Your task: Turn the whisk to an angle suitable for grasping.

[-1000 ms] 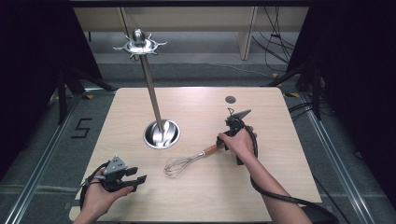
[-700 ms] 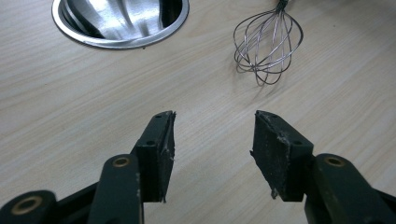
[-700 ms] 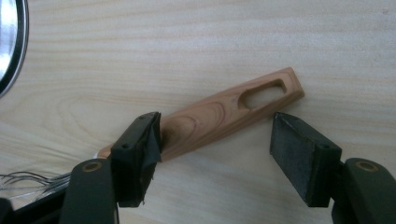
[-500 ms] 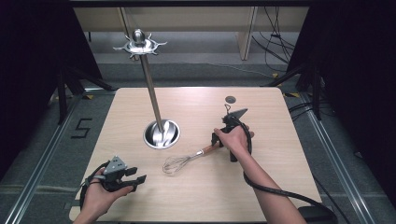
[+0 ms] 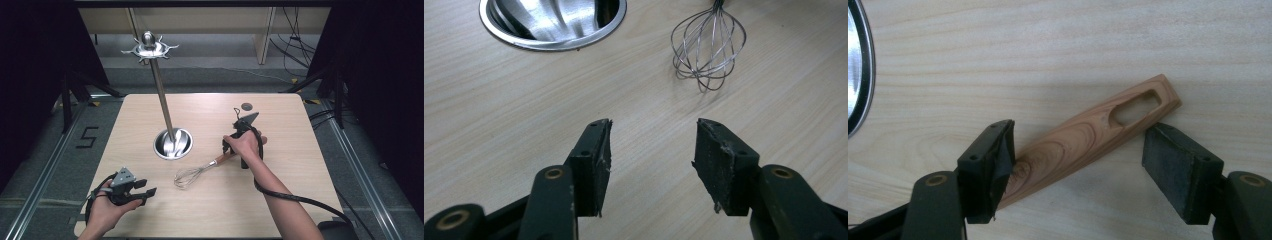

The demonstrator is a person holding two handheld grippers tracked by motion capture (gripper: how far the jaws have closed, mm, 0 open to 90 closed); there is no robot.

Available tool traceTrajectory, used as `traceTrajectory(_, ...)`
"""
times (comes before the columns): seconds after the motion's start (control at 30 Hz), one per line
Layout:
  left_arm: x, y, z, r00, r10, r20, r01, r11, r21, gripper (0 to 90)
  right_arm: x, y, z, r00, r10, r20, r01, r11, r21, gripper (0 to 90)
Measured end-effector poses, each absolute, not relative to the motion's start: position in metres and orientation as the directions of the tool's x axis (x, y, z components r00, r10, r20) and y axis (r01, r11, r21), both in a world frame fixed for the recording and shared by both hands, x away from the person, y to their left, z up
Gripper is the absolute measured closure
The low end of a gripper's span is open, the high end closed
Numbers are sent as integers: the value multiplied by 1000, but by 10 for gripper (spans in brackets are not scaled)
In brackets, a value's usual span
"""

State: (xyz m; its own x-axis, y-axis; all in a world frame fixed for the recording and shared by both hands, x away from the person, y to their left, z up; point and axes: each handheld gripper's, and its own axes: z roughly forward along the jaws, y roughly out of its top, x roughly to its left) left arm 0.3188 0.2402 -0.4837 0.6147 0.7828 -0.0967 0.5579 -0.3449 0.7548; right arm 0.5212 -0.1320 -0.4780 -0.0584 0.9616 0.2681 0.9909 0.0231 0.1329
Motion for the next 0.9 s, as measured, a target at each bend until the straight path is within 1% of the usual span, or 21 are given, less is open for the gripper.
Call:
traceTrajectory(0.03, 318, 240, -483, 608, 788, -97, 560, -339, 756, 478, 521, -133, -479, -83, 963, 256, 988, 46, 147, 309)
traceTrajectory(0.1, 319, 240, -484, 612, 784, -105, 558, -335, 759, 479, 521, -131, -478, -80, 967, 240, 990, 48, 136, 356)
traceTrajectory(0.13, 319, 240, -484, 612, 784, -105, 558, -335, 759, 479, 521, -131, -478, -80, 967, 240, 990, 48, 136, 356)
traceTrajectory(0.17, 319, 238, -485, 609, 784, -121, 560, -317, 765, 479, 521, -131, -478, -95, 970, 221, 988, 66, 139, 395)
traceTrajectory(0.27, 318, 239, -483, 619, 778, -108, 557, -338, 758, 481, 521, -129, -477, -134, 974, 181, 985, 111, 131, 496)
traceTrajectory(0.33, 318, 240, -484, 611, 785, -101, 558, -337, 758, 481, 519, -125, -475, -125, 977, 171, 988, 106, 114, 554)
traceTrajectory(0.37, 318, 240, -484, 611, 785, -106, 559, -333, 759, 482, 517, -127, -477, -160, 975, 154, 982, 141, 127, 584)
traceTrajectory(0.4, 319, 240, -484, 615, 781, -109, 560, -335, 758, 482, 516, -122, -474, -101, 980, 171, 993, 89, 80, 601)
traceTrajectory(0.43, 319, 240, -484, 614, 782, -108, 560, -335, 758, 482, 515, -122, -472, -129, 978, 164, 991, 123, 52, 620)
traceTrajectory(0.47, 319, 240, -484, 614, 782, -108, 560, -334, 758, 482, 514, -122, -473, -141, 976, 166, 989, 133, 59, 635)
traceTrajectory(0.5, 318, 240, -484, 614, 782, -108, 559, -334, 759, 482, 512, -118, -474, -114, 981, 157, 992, 104, 69, 643)
traceTrajectory(0.53, 318, 240, -484, 611, 785, -104, 558, -333, 760, 482, 512, -121, -474, -173, 976, 136, 984, 164, 73, 650)
traceTrajectory(0.57, 318, 240, -484, 611, 784, -104, 559, -334, 759, 482, 512, -119, -473, -170, 976, 137, 984, 161, 71, 652)
traceTrajectory(0.63, 318, 241, -484, 614, 782, -108, 559, -335, 758, 483, 510, -119, -472, -197, 972, 126, 980, 191, 58, 636)
traceTrajectory(0.67, 318, 240, -484, 607, 786, -118, 567, -324, 757, 483, 506, -118, -472, -222, 970, 102, 974, 218, 56, 560)
traceTrajectory(0.7, 319, 241, -484, 615, 781, -110, 561, -335, 757, 483, 506, -118, -472, -222, 970, 102, 974, 218, 56, 560)
traceTrajectory(0.73, 319, 241, -484, 613, 782, -109, 560, -334, 758, 482, 502, -118, -474, -257, 963, 83, 966, 254, 49, 544)
traceTrajectory(0.77, 319, 241, -484, 613, 782, -109, 561, -334, 758, 482, 500, -116, -472, -233, 968, 92, 973, 231, 29, 540)
traceTrajectory(0.83, 318, 240, -484, 606, 786, -122, 570, -322, 756, 483, 498, -115, -473, -234, 969, 82, 972, 232, 34, 537)
traceTrajectory(0.87, 318, 241, -484, 614, 782, -108, 559, -334, 759, 483, 495, -115, -473, -251, 965, 79, 968, 250, 31, 540)
traceTrajectory(0.9, 318, 240, -484, 610, 786, -103, 557, -333, 761, 483, 493, -114, -474, -244, 967, 73, 970, 242, 28, 545)
